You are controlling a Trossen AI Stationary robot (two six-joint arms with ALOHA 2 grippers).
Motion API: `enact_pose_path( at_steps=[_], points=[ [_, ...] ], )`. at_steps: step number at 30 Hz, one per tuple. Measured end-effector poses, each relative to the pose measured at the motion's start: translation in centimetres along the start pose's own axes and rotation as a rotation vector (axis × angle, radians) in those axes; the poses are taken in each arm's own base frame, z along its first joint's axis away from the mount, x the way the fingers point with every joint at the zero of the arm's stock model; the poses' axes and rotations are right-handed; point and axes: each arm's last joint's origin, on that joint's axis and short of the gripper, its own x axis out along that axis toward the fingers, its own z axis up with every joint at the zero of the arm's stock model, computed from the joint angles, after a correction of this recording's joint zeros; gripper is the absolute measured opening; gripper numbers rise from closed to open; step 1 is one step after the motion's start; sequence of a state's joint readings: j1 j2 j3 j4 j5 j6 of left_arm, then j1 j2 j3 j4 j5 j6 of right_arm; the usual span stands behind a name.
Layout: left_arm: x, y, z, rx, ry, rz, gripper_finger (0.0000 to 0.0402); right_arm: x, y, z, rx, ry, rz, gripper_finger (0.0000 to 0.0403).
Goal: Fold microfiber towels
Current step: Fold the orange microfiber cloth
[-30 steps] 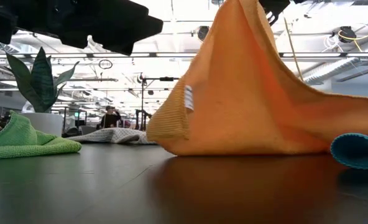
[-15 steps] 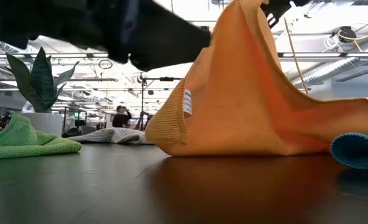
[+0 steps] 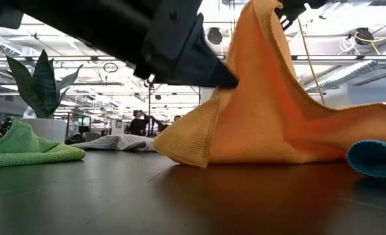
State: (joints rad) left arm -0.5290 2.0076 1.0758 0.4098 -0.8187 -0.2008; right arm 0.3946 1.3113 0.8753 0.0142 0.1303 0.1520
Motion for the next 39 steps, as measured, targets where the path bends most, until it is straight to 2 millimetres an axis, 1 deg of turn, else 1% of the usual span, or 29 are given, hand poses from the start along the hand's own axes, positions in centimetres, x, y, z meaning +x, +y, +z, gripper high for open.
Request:
enact_pose_path(
  at_steps=[4,8,10,12,16,19,23,27,30,32,35,39],
  points=[
    [-0.2,0.1,-0.2,-0.030,0.057,0.025,0.0227,0.0,0.0,0.0,0.001,-0.006,-0.008,0.0003],
    [-0.5,0.3,-1.0,0.007,0.090,0.100,0.0227,0.0,-0.2,0.0,0.034,-0.013,-0.072,0.0003],
    [-1.3,0.4,-0.7,0.040,0.088,0.151,0.0227,0.0,-0.3,0.0,0.053,-0.015,-0.082,0.0003],
    [-2.3,0.7,0.1,0.049,0.083,0.171,0.0227,0.0,-0.3,0.0,0.081,-0.014,-0.082,0.0003],
    [-4.2,2.0,1.4,0.042,0.123,0.186,0.0227,0.0,-0.3,-0.3,0.137,0.013,-0.090,0.0003],
    [-4.9,3.0,1.6,0.043,0.169,0.207,0.0227,0.0,-0.4,-0.7,0.154,0.051,-0.106,0.0003],
    [-4.8,3.1,1.4,0.030,0.198,0.186,0.0227,-0.1,-0.5,-0.7,0.161,0.044,-0.147,0.0003],
    [-4.4,2.2,1.0,-0.007,0.189,0.137,0.0227,-0.1,-0.5,-0.7,0.156,0.045,-0.147,0.0003],
    [-4.7,1.4,1.9,-0.076,0.101,0.117,0.0227,0.0,-0.6,-0.7,0.150,0.045,-0.150,0.0003],
    [-4.7,1.0,2.4,-0.089,0.051,0.109,0.0227,0.0,-0.8,-0.6,0.152,0.043,-0.157,0.0003],
    [-3.4,0.3,2.2,-0.081,-0.005,0.111,0.0227,0.0,-1.2,-0.6,0.153,0.042,-0.171,0.0003],
    [-0.6,-0.2,0.9,-0.075,-0.078,0.140,0.0227,0.0,-1.6,-0.5,0.147,0.042,-0.184,0.0003]
  ],
)
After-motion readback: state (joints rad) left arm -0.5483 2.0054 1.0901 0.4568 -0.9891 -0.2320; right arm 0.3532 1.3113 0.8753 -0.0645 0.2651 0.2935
